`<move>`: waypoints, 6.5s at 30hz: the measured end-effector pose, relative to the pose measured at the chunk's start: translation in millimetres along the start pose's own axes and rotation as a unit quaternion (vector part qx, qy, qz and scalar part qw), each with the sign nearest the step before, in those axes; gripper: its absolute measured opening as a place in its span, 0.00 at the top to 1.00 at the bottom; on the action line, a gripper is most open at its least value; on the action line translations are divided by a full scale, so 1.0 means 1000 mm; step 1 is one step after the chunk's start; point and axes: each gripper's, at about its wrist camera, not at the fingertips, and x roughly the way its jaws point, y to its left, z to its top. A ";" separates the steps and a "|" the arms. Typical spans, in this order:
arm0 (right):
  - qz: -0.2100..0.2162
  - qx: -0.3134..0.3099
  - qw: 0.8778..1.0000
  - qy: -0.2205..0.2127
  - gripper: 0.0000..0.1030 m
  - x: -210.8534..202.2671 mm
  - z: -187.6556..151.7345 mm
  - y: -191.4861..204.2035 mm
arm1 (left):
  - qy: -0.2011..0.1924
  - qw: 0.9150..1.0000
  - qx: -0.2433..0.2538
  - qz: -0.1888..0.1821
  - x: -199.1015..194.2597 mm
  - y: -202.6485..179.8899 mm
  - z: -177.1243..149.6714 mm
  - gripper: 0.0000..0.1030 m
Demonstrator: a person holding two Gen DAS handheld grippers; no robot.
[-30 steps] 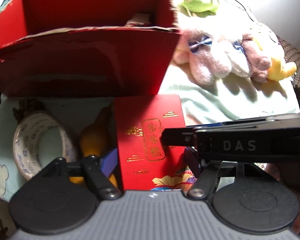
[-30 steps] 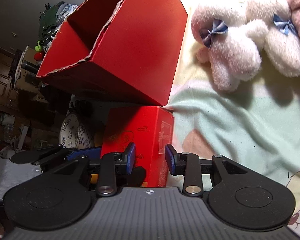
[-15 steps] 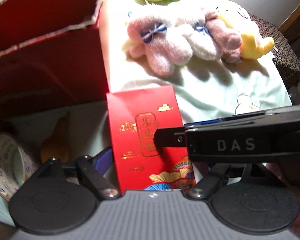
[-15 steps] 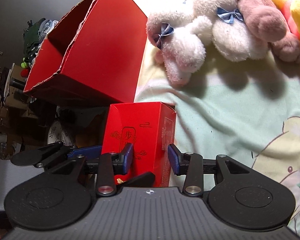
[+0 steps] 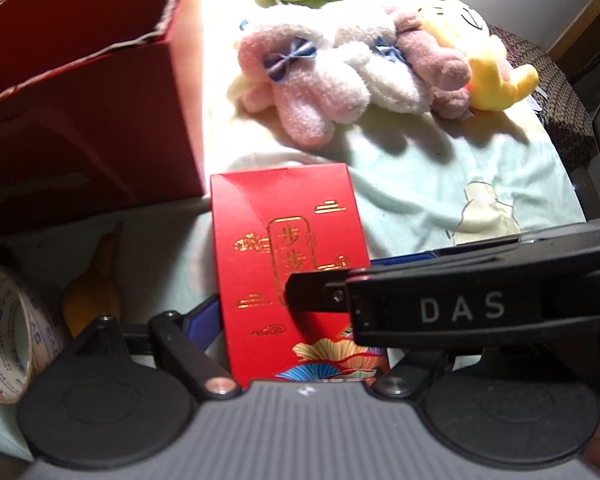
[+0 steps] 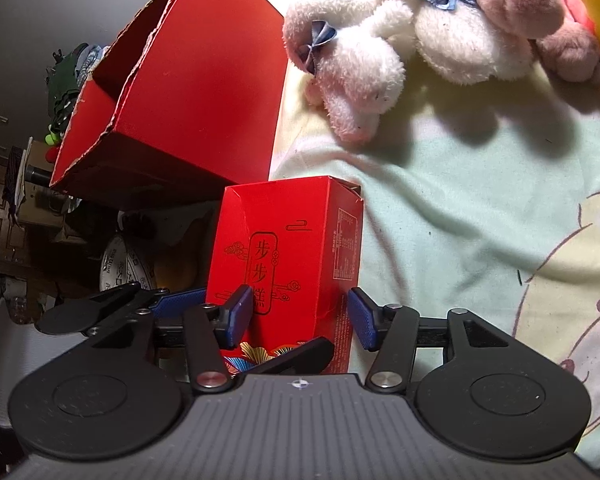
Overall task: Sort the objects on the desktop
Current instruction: 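Lift the gift box with the right gripper and carry it over the cardboard box, then lower the gift box into the cardboard box beside the strap, then open the right gripper and raise it out of the cardboard box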
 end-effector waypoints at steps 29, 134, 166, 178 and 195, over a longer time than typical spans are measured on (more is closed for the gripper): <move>-0.016 0.010 0.985 -0.170 0.48 -0.103 0.026 0.018 | -0.104 0.988 0.108 -0.025 -0.082 -0.044 0.078 0.20; -0.158 -0.097 0.964 -0.188 0.72 0.048 0.127 0.165 | 0.049 0.998 0.003 -0.039 -0.016 0.193 0.145 0.24; -0.155 -0.079 0.961 -0.216 0.70 0.027 0.110 0.165 | -0.029 0.999 0.032 0.006 -0.041 0.163 0.131 0.26; -0.151 -0.084 0.961 -0.217 0.70 0.021 0.097 0.167 | -0.055 0.997 0.004 0.052 -0.057 0.169 0.120 0.26; -0.149 -0.117 0.958 -0.215 0.66 0.012 0.075 0.177 | -0.096 0.984 -0.047 0.142 -0.088 0.171 0.094 0.23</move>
